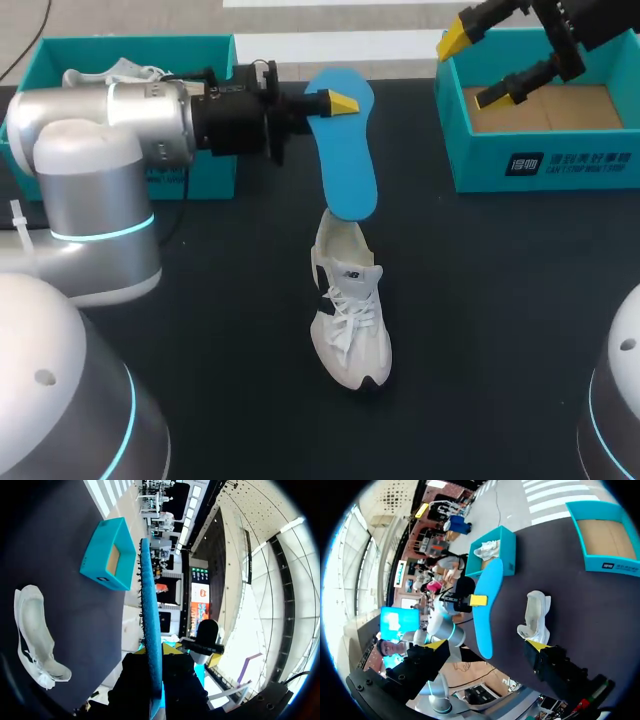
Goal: Take the shoe out of the shoebox, open the shoe tongue, remove and reinsert the insole, then place the shoe into the shoebox
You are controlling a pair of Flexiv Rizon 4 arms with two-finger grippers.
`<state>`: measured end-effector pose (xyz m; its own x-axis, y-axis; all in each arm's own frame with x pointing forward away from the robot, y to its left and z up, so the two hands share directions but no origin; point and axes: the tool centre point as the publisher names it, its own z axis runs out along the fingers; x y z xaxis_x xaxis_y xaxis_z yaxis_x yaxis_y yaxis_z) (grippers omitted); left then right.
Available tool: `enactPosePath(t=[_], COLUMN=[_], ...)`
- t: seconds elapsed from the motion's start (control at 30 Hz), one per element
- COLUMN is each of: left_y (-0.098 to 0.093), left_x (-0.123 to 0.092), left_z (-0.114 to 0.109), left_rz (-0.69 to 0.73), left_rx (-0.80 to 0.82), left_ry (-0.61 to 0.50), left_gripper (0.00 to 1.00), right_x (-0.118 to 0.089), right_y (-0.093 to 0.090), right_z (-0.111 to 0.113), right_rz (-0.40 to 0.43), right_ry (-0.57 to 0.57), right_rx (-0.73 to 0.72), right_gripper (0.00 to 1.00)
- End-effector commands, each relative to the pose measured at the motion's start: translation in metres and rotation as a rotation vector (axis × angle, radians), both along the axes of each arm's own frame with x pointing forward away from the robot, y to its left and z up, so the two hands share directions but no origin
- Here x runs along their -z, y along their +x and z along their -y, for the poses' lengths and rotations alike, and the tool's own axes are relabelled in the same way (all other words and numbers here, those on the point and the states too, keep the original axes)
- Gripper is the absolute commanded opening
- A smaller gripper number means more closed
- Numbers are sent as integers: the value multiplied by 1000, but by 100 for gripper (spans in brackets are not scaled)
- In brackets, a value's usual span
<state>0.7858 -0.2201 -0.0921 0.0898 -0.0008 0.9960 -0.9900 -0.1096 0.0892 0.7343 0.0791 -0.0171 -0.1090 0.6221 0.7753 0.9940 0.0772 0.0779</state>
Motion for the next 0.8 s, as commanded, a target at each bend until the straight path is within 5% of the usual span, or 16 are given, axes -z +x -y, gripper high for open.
enactPosePath(t=[0.03, 0.2, 0.27, 0.8], left_y=[-1, -1, -1, -1], left_x=[0, 0, 0, 0], left_z=[0, 0, 0, 0], left_rz=[0, 0, 0, 0], left_rx=[-2, -2, -2, -2], left_ry=[2, 2, 2, 2], left_gripper=[0, 0, 0, 0], right_x=[-15, -24, -23, -23], right_y=[13, 21, 23, 23], right_z=[-11, -27, -32, -32], right_rz=[-31, 16, -30, -30], right_ry=[-357, -667, -761, -761], right_rx=[-30, -42, -22, -22], right_gripper=[100, 100, 100, 100])
